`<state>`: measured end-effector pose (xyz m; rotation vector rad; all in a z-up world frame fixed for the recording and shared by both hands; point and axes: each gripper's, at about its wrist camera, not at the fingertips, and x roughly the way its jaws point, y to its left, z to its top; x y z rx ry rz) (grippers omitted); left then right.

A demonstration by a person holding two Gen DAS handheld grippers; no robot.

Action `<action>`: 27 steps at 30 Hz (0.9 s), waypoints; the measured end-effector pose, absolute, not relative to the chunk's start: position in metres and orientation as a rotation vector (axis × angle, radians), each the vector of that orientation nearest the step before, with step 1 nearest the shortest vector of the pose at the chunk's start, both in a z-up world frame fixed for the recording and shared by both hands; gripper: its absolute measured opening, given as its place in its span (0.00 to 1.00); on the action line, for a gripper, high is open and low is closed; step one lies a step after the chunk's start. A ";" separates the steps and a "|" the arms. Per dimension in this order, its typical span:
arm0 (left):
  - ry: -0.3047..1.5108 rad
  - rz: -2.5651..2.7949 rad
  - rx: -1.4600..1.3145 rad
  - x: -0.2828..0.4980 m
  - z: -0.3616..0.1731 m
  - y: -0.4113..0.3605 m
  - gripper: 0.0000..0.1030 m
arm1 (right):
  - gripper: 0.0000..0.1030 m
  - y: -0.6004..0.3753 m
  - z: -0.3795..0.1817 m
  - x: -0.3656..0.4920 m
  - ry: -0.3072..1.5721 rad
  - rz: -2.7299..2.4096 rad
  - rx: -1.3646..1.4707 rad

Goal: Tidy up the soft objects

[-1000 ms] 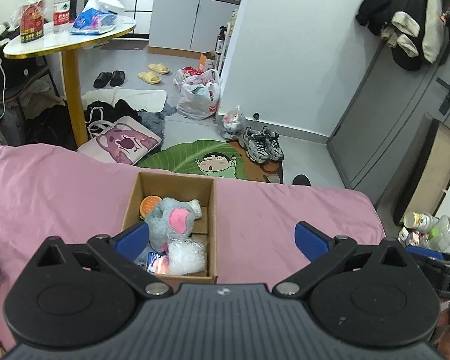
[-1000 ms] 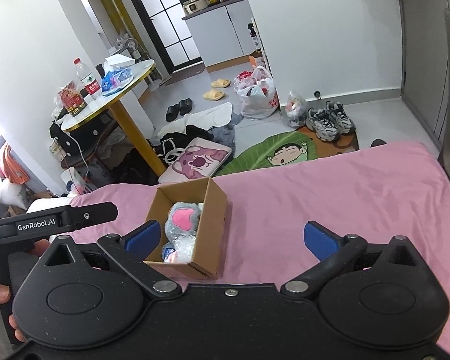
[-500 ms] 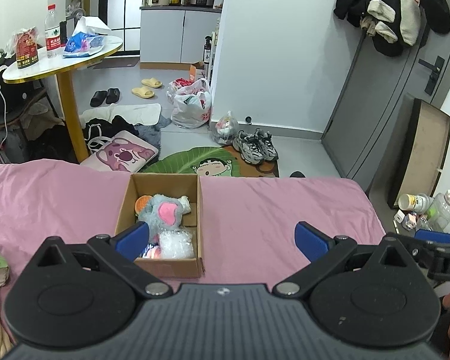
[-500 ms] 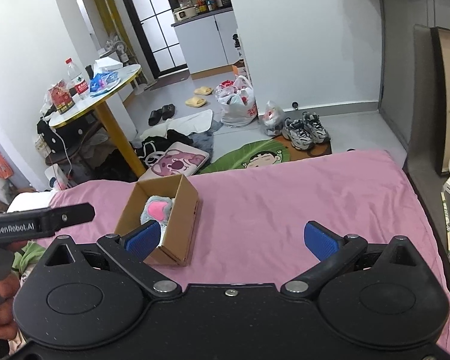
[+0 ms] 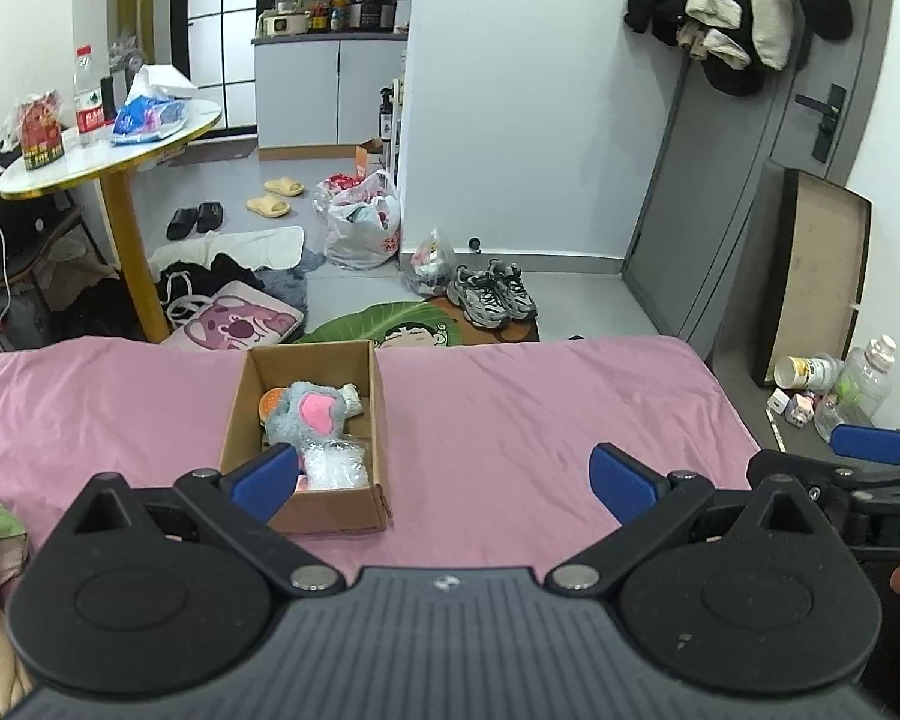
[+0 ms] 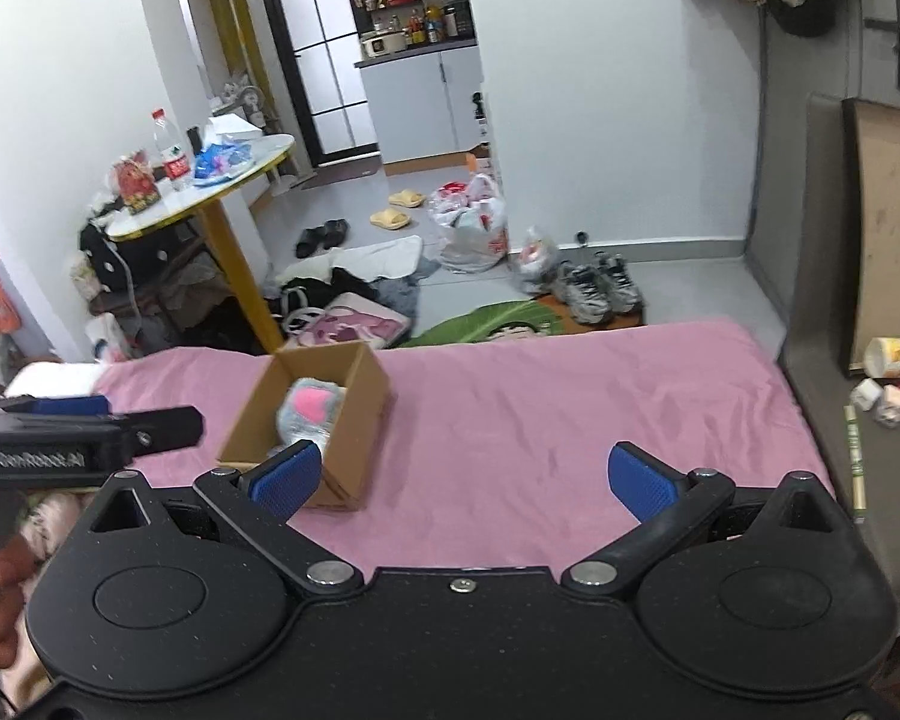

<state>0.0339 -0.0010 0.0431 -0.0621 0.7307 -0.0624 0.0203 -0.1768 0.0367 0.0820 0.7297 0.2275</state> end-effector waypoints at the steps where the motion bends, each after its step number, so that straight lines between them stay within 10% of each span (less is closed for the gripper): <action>1: 0.723 -0.063 -0.052 0.031 0.043 -0.003 0.99 | 1.00 -0.179 0.036 0.018 0.728 0.215 0.077; 27: 0.687 -0.052 -0.008 -0.009 0.040 -0.007 0.99 | 1.00 -0.211 0.021 -0.011 0.692 0.183 0.166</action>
